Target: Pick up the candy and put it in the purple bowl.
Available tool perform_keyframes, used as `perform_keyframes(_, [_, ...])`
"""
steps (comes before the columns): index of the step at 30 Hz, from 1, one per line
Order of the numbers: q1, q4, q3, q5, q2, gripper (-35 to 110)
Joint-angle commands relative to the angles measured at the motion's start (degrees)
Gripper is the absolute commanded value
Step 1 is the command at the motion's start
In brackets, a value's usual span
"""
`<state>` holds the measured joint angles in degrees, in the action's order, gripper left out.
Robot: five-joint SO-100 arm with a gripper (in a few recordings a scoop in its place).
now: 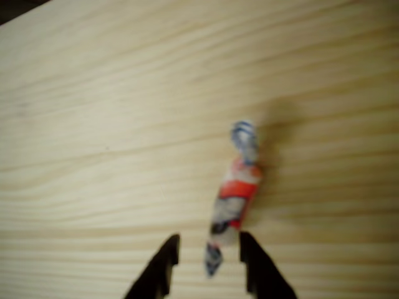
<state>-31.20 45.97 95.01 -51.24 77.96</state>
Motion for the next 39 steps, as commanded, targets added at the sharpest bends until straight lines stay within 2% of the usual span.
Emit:
perform_keyframes(1, [0.18, -1.14, -4.57, 0.18, 1.85, 16])
perform_keyframes(8, [0.09, -2.55, -3.34, 0.09, 0.79, 15])
perform_keyframes(11, [-0.09, -3.52, -2.37, 0.0, 0.53, 0])
perform_keyframes(22, [0.18, -3.96, 0.79, -0.09, 1.41, 0])
perform_keyframes(24, [0.35, -3.6, 1.41, 0.0, 2.99, 5])
perform_keyframes(28, [0.79, -0.35, -1.05, -1.23, 3.08, 5])
perform_keyframes(33, [1.32, 11.69, -14.41, -2.81, -3.96, 9])
perform_keyframes(39, [1.67, 12.66, -12.13, -2.2, -0.09, 9])
